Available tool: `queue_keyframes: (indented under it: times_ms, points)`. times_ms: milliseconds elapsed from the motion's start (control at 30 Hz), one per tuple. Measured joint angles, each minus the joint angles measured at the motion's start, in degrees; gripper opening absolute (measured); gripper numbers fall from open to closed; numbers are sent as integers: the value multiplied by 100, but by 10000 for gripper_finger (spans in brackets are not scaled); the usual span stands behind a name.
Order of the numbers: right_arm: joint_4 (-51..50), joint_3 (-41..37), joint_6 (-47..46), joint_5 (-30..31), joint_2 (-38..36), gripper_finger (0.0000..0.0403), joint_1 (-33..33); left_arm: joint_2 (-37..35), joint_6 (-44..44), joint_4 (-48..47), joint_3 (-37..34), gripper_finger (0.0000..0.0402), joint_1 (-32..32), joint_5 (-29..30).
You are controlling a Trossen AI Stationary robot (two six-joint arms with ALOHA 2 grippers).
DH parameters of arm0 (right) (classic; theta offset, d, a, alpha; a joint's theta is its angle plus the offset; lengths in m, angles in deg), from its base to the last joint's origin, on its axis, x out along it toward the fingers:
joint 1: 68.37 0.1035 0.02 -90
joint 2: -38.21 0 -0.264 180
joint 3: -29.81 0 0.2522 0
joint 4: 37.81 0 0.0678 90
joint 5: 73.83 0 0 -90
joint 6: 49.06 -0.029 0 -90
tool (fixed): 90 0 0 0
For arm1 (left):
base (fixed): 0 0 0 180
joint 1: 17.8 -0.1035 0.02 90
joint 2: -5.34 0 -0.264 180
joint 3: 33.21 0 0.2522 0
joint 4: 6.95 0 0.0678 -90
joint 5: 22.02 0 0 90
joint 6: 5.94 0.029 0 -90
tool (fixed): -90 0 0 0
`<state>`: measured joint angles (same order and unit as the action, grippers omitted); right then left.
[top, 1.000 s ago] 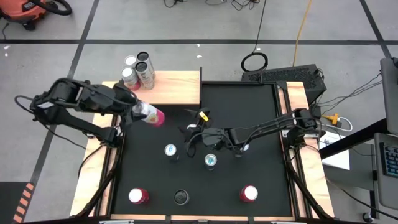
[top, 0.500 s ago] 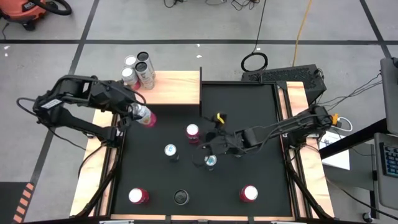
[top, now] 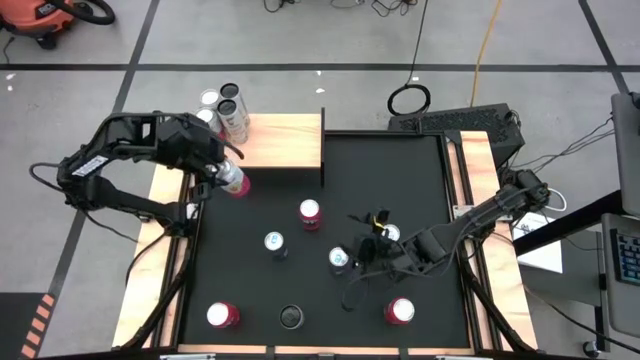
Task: Place canned beverage on shelf
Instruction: Put the pink soda can on the shelf aligned with the other pink soda cans
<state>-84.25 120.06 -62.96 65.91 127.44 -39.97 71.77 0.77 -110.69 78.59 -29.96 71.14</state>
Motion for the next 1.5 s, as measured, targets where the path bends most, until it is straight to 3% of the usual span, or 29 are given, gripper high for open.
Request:
queue_keyframes:
  times_ms: [167, 467, 767, 1100, 1300, 1500]
  points:
    - [559, -286, 24, 17, 4, 357, 181, 0, 338, -3, 0, 285, -433, -40]
    - [632, -327, 433, -15, 2, 357, 243, -44, 691, -7, 0, 285, -898, 81]
    - [596, -293, 1187, -30, -253, 357, 283, -153, 43, -7, -11, 285, -962, 566]
    - [-190, -288, 1175, -199, -1098, 357, 632, -1279, -678, -16, -705, 285, -828, 356]
    - [-274, -294, 1162, -202, -1196, 357, 722, -1485, 106, -20, -1086, 285, -833, 909]
    - [212, -696, 1285, -356, -1193, 357, 723, -1163, 689, -3, -1414, 285, -835, 1275]
